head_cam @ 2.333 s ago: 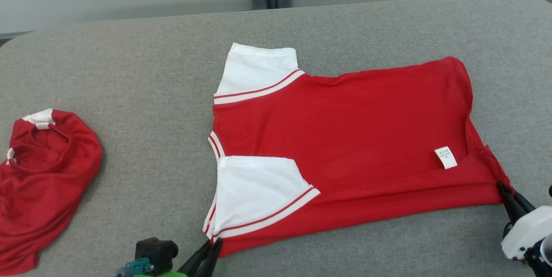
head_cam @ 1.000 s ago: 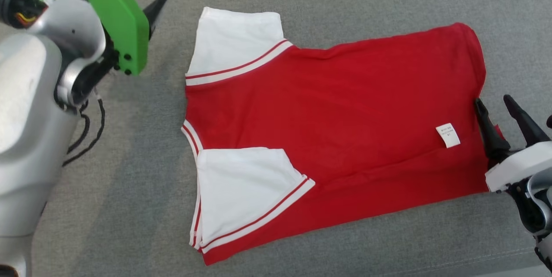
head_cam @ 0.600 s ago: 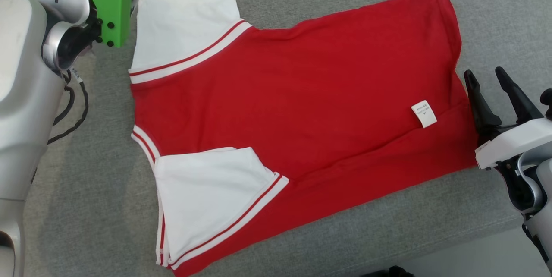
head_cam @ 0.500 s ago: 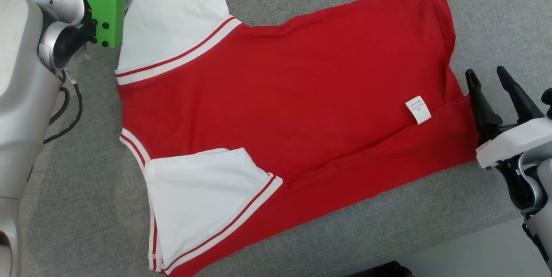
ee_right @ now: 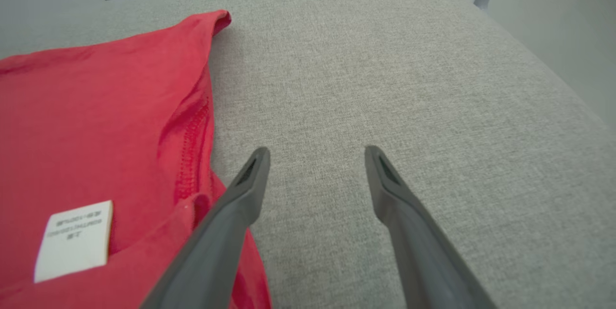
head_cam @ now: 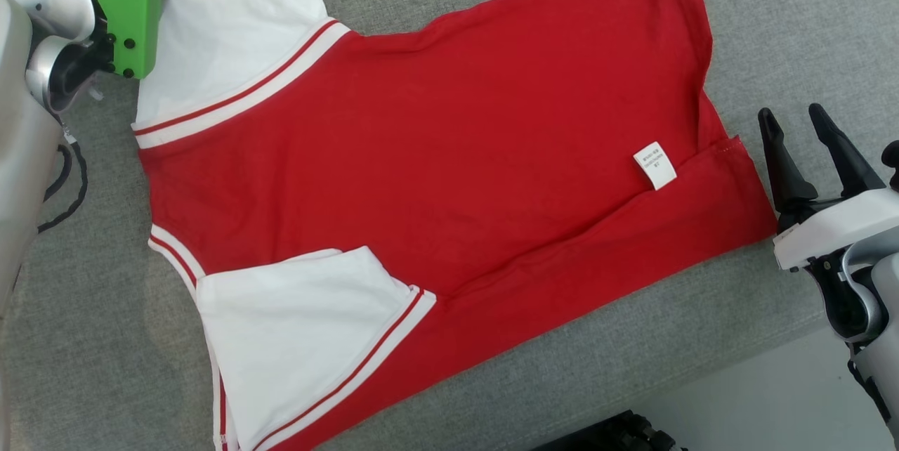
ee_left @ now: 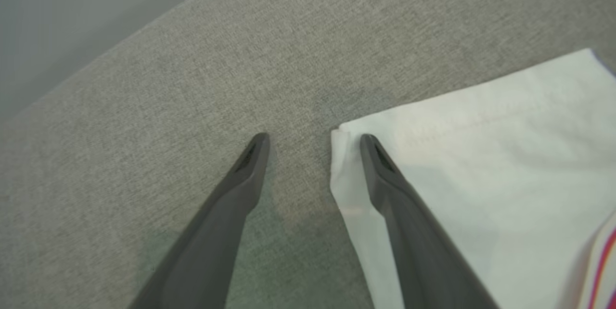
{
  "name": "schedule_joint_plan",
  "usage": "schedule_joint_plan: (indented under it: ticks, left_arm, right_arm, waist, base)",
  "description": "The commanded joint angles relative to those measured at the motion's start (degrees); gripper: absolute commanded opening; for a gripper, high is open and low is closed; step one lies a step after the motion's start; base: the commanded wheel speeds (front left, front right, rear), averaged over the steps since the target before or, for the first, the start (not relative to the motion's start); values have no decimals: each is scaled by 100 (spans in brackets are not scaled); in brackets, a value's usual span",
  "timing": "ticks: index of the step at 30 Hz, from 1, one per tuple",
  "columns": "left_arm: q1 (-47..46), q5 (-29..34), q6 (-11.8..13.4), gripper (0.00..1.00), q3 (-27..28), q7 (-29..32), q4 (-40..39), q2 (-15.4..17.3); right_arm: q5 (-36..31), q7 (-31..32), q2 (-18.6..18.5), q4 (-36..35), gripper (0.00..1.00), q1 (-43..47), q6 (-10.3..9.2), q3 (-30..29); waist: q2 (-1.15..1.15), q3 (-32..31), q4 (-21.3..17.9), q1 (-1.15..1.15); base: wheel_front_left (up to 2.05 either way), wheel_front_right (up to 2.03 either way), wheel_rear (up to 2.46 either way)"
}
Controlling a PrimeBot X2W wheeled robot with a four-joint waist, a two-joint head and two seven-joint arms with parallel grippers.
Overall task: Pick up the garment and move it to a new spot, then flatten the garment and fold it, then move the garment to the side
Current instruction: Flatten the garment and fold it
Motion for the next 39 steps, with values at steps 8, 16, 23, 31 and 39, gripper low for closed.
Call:
schedule_joint_plan:
  ticks: [8, 16, 23, 31, 39]
  left_arm:
    - [-77, -138, -15, 0, -117, -50, 150, 35]
    - [131, -465, -18, 0, -407, -376, -354, 17]
    - [269, -648, -19, 0, -774, -425, -1198, 187]
    - [357, -821, -20, 0, -905, -354, -2183, 310]
    - [457, -826, 100, 0, -936, -213, -2802, 483]
  right_arm:
    - [50, -60, -19, 70, 100, -103, -11, 9]
    - [267, 584, -214, 79, 100, -629, -11, 60]
    - [-118, 2112, -306, 821, 100, -1876, -10, 175]
    - [-997, 2754, 26, 2141, 100, -3050, -11, 371]
    - [-1450, 2909, 290, 3144, 100, -3594, -11, 533]
  waist:
    - [0, -20, -37, 0]
    - [0, -399, 199, 0]
    - [0, -605, 650, 0]
    - [0, -518, 1091, 0]
    - [0, -456, 1259, 0]
  base:
    - [0, 0, 0]
    - [0, 0, 0]
    - [0, 0, 0]
    - [0, 0, 0]
    - [0, 0, 0]
